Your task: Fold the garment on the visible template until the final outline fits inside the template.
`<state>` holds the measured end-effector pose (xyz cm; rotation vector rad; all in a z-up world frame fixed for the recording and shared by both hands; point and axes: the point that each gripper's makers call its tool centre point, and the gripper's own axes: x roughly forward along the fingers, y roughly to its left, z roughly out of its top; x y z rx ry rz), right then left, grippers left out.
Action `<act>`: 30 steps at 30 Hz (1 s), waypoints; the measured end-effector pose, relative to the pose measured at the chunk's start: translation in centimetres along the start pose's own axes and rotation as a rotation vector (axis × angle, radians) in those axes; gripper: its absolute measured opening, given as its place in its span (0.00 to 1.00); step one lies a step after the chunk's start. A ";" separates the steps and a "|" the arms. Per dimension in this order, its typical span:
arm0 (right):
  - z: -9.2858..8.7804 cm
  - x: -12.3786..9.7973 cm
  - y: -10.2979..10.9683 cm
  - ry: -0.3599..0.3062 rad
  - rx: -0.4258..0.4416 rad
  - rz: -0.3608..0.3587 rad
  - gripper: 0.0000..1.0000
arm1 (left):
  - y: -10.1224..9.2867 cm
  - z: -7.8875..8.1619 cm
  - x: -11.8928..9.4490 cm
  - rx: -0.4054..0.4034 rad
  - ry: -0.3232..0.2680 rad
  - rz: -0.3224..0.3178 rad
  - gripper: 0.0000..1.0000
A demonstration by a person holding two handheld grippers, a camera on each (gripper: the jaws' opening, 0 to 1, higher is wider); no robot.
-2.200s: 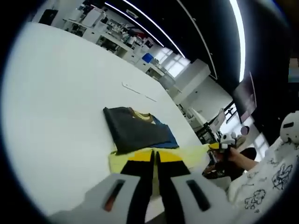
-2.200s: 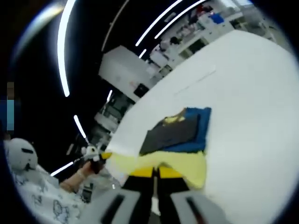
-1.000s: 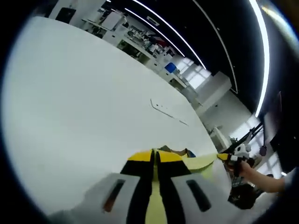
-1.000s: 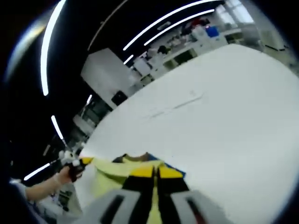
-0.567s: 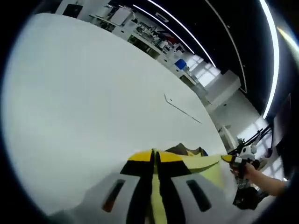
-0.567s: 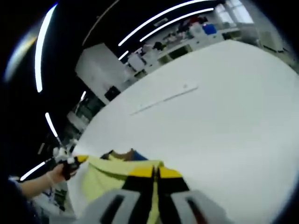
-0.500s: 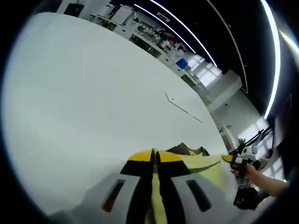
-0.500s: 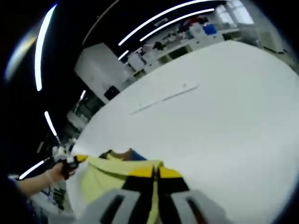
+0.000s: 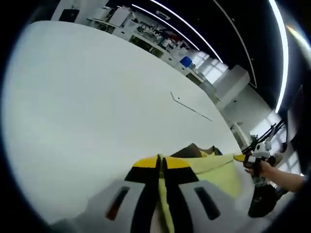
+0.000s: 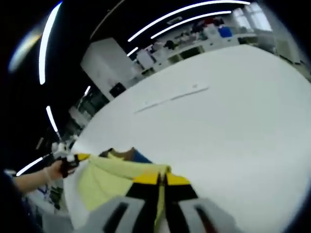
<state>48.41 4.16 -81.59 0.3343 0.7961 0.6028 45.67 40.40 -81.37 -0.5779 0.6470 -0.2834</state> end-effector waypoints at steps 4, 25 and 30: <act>0.4 -0.1 0.1 -0.020 -0.019 0.017 0.22 | -0.7 0.0 -0.1 0.046 0.003 -0.034 0.16; -1.3 -0.9 1.9 0.006 -0.305 0.084 0.95 | -5.7 -1.9 -3.1 0.361 0.044 -0.270 0.99; -1.7 -1.2 3.3 0.009 -0.322 0.122 0.93 | -6.3 -2.8 -3.4 0.381 0.068 -0.292 0.98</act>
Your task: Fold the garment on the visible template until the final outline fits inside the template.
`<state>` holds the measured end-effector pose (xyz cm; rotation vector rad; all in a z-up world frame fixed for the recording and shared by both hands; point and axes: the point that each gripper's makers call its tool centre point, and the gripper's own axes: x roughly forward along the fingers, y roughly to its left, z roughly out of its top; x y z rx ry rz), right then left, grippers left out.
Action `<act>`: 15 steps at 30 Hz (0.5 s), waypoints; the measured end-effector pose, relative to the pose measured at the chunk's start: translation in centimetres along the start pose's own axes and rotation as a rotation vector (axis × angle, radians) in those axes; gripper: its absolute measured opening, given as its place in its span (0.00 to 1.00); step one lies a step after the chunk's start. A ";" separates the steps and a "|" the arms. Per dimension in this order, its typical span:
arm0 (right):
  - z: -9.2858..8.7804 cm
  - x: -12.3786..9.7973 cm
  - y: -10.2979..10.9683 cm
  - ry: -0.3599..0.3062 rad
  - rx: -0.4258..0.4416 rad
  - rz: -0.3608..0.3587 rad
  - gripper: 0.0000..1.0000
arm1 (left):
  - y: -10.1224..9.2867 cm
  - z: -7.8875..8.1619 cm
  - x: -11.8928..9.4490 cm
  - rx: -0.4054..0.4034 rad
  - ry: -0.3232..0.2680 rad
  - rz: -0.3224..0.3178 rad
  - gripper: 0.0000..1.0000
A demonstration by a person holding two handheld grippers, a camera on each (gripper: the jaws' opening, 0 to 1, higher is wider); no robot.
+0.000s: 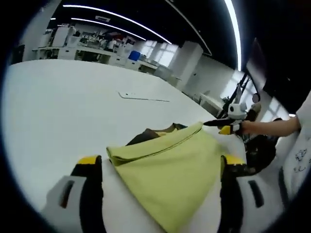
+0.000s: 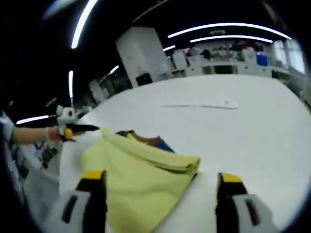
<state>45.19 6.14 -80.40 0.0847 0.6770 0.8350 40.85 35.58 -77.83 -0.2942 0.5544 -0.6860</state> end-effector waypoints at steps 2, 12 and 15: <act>0.1 0.0 0.5 -0.009 0.001 0.017 0.93 | -0.8 -0.4 0.2 0.003 0.014 -0.020 0.97; -0.6 0.7 3.3 -0.002 -0.005 0.079 0.89 | -3.7 -3.2 1.9 -0.002 0.092 -0.065 0.94; -0.8 1.3 3.3 0.006 0.002 0.082 0.89 | -3.6 -3.4 2.1 -0.007 0.099 -0.052 0.94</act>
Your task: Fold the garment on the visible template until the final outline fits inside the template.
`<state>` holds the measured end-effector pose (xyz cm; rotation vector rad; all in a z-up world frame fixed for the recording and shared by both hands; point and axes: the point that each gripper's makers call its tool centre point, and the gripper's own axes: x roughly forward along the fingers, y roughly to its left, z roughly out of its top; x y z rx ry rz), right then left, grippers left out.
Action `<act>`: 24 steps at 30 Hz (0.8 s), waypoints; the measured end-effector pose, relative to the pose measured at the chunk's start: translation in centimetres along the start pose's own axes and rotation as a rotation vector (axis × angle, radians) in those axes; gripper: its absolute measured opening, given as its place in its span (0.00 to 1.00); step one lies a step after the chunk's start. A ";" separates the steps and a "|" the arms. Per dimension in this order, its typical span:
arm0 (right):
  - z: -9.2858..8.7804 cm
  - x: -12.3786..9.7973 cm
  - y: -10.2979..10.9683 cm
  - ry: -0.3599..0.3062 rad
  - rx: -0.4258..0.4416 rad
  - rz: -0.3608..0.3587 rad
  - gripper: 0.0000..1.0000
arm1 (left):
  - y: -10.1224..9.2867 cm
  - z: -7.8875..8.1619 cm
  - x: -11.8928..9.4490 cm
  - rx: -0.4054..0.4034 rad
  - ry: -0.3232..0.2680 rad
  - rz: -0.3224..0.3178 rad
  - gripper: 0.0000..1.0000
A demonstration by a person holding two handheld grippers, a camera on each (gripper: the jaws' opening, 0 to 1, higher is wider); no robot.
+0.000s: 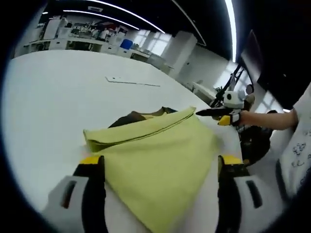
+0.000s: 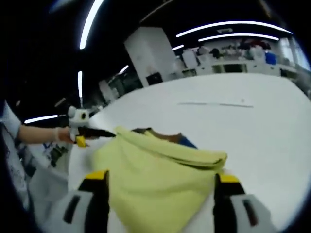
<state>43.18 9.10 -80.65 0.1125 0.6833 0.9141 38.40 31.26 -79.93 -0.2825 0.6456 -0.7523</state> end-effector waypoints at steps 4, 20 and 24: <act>0.0 0.8 -0.7 -0.002 0.026 -0.008 0.87 | 2.0 0.8 0.2 -0.011 -0.010 0.010 0.93; 2.4 3.1 -3.9 -0.028 0.062 -0.063 0.84 | 6.0 4.4 1.9 -0.086 -0.123 0.082 0.95; 2.1 3.0 -3.8 -0.021 0.059 -0.063 0.83 | 5.5 4.2 1.9 -0.085 -0.120 0.075 0.93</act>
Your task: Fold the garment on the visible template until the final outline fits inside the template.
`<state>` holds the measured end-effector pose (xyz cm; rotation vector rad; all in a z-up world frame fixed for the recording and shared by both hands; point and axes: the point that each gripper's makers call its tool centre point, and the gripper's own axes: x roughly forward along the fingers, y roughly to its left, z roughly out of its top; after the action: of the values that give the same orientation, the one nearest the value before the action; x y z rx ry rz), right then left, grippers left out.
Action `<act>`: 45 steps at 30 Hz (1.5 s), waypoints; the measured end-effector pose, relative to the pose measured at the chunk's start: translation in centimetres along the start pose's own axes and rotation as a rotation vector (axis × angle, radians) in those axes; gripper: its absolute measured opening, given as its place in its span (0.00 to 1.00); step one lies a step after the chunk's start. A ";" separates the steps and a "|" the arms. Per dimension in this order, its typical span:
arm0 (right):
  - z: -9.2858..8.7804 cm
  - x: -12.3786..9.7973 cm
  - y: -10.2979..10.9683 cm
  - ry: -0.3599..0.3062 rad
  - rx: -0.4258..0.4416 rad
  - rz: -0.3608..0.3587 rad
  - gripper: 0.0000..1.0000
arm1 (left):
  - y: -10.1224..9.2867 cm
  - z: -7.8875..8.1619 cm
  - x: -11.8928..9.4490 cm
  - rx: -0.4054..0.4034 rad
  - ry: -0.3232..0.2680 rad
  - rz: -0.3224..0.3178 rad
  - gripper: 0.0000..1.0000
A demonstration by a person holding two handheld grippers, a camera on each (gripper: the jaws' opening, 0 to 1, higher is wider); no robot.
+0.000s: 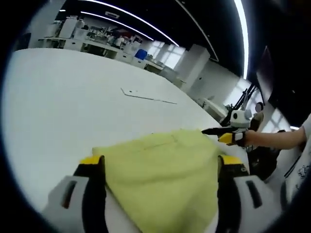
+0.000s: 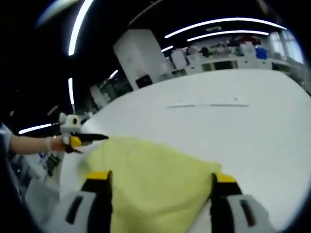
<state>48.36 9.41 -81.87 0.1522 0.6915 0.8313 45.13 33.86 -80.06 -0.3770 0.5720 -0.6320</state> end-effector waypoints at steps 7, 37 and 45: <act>0.0 -0.8 0.6 0.001 -0.022 0.001 0.83 | -0.2 -0.3 -0.7 0.013 0.009 0.000 0.92; -5.5 -9.7 2.0 -0.015 0.000 -0.029 0.76 | -3.3 -5.8 -9.4 0.030 0.046 0.010 0.82; -7.4 -11.1 2.7 0.008 0.002 -0.014 0.71 | -4.1 -7.4 -11.2 0.020 0.044 0.018 0.74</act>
<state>36.85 2.16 -80.92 0.1456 0.7008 0.8177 31.45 36.88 -79.56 -0.3394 0.6103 -0.6291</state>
